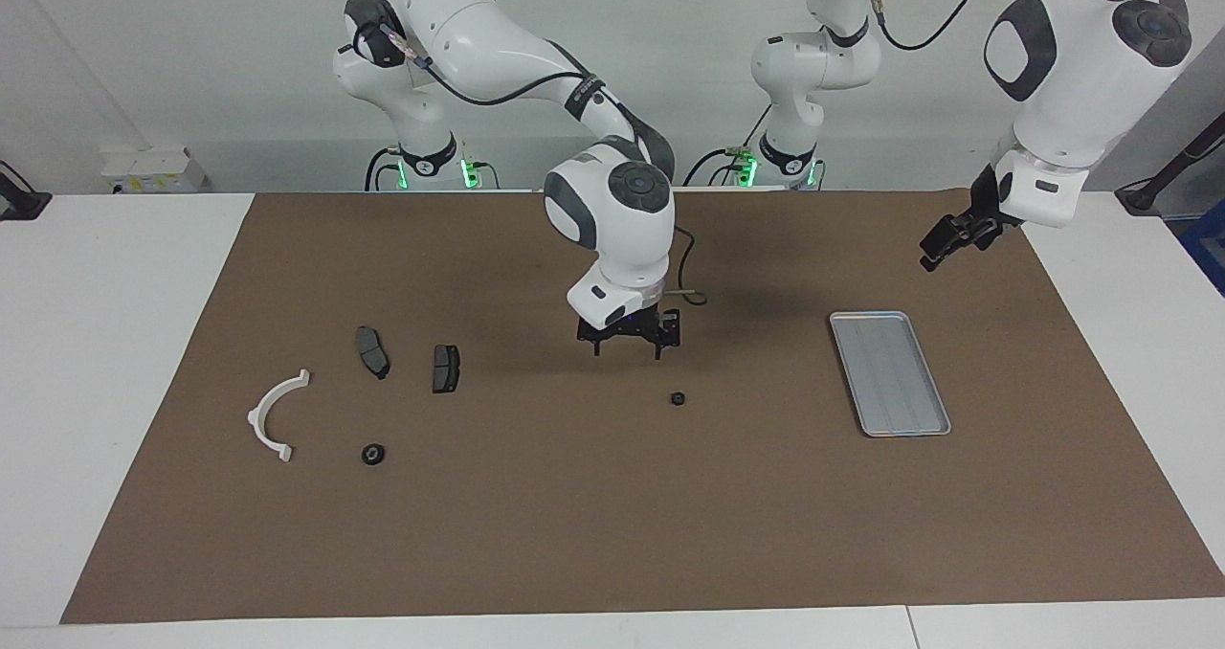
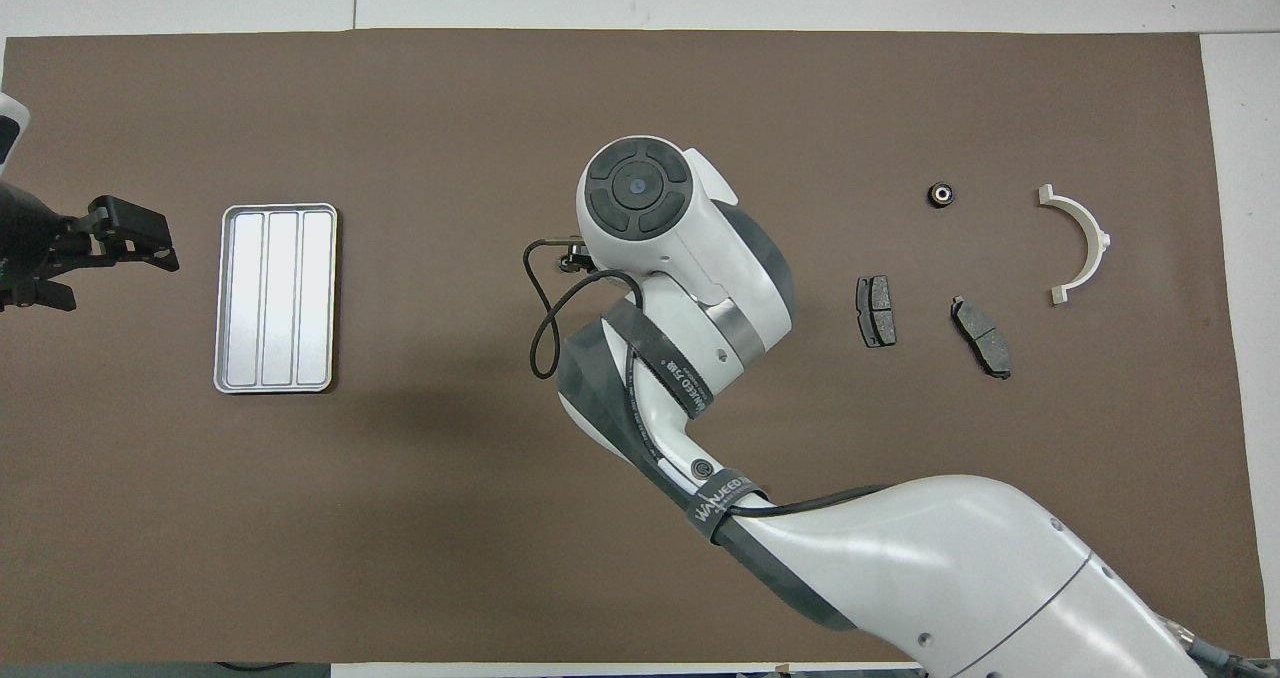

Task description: Place bearing gear from tray to pile

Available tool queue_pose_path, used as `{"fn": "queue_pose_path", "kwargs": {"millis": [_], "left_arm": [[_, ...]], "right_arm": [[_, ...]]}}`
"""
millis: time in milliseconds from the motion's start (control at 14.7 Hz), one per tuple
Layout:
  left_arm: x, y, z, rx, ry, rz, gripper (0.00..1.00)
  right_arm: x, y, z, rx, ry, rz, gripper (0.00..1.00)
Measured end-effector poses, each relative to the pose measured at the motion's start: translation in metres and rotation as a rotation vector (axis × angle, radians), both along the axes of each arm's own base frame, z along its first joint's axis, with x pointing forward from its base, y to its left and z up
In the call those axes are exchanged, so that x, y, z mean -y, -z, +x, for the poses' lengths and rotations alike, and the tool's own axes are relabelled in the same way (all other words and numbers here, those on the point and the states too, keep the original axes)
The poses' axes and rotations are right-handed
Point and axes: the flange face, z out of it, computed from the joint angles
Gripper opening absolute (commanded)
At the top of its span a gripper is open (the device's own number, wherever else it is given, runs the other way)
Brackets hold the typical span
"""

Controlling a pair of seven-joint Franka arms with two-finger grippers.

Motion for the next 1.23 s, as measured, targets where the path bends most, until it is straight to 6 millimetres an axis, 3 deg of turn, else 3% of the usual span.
{"fn": "queue_pose_path", "kwargs": {"millis": [477,818,1227], "left_arm": [[0.007,0.000,0.000,0.001,0.012,0.000,1.00],[0.007,-0.002,0.000,0.004,0.056,-0.006,1.00],[0.013,-0.003,-0.001,0.005,0.075,-0.010,1.00]], "right_arm": [[-0.048,0.043,0.004,0.042,-0.027,-0.043,0.99],[-0.067,0.070,0.007,0.046,-0.040,-0.047,0.97],[-0.072,0.076,0.009,0.056,-0.043,-0.037,0.90]]}}
